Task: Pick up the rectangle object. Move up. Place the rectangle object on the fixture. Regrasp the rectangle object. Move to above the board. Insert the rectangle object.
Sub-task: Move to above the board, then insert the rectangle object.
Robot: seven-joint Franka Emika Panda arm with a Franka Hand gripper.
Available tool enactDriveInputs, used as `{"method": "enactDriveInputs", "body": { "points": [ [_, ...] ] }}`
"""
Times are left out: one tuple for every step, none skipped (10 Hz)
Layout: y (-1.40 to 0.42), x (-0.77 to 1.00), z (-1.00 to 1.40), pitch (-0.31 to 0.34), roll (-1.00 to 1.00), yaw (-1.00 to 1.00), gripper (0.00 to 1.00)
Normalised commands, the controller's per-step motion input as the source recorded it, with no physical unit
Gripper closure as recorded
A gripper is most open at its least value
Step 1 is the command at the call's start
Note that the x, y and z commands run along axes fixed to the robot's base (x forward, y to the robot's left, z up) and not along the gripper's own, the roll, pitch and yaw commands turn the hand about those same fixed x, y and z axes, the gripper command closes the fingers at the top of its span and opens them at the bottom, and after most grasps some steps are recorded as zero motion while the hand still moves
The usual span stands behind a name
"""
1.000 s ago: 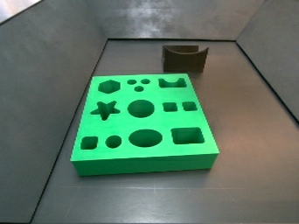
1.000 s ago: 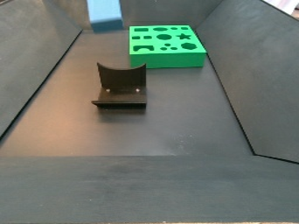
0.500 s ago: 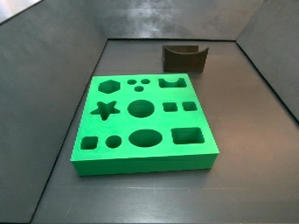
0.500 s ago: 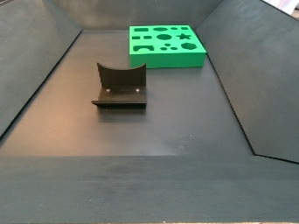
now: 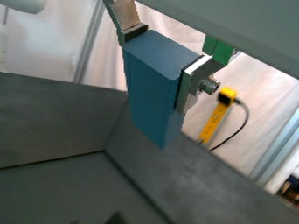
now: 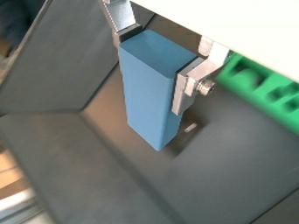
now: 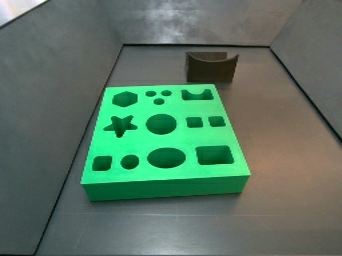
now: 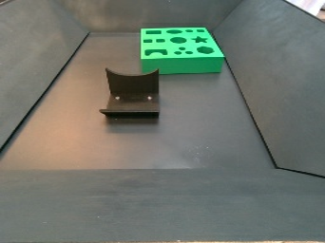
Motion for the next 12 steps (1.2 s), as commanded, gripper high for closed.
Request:
{"method": "enactDriveInputs", "body": {
  "points": [
    [-1.00, -0.64, 0.04, -0.141, -1.00, -0.09, 1.00],
    [-1.00, -0.64, 0.04, -0.139, -1.00, -0.10, 1.00],
    [-1.00, -0.65, 0.04, -0.136, -1.00, -0.11, 1.00],
    [-1.00, -0.67, 0.04, -0.140, -1.00, -0.12, 1.00],
    [-1.00, -0.70, 0.04, -0.144, -1.00, -0.12, 1.00],
    [-0.99, -0.73, 0.04, -0.147, -1.00, -0.12, 1.00],
    [-0.67, -0.53, 0.03, -0.151, -0.96, -0.12, 1.00],
    [-0.38, -0.33, 0.01, -0.116, -0.73, -0.08, 1.00],
    [-0.21, -0.19, 0.01, -0.066, -0.52, -0.06, 1.00],
    [-0.12, -0.11, 0.01, -0.031, -0.35, -0.04, 1.00],
    [-0.02, 0.00, -0.02, 0.000, 0.00, 0.00, 1.00],
    [-0.09, 0.11, -0.10, -0.026, -0.03, 0.01, 1.00]
  ]
}}
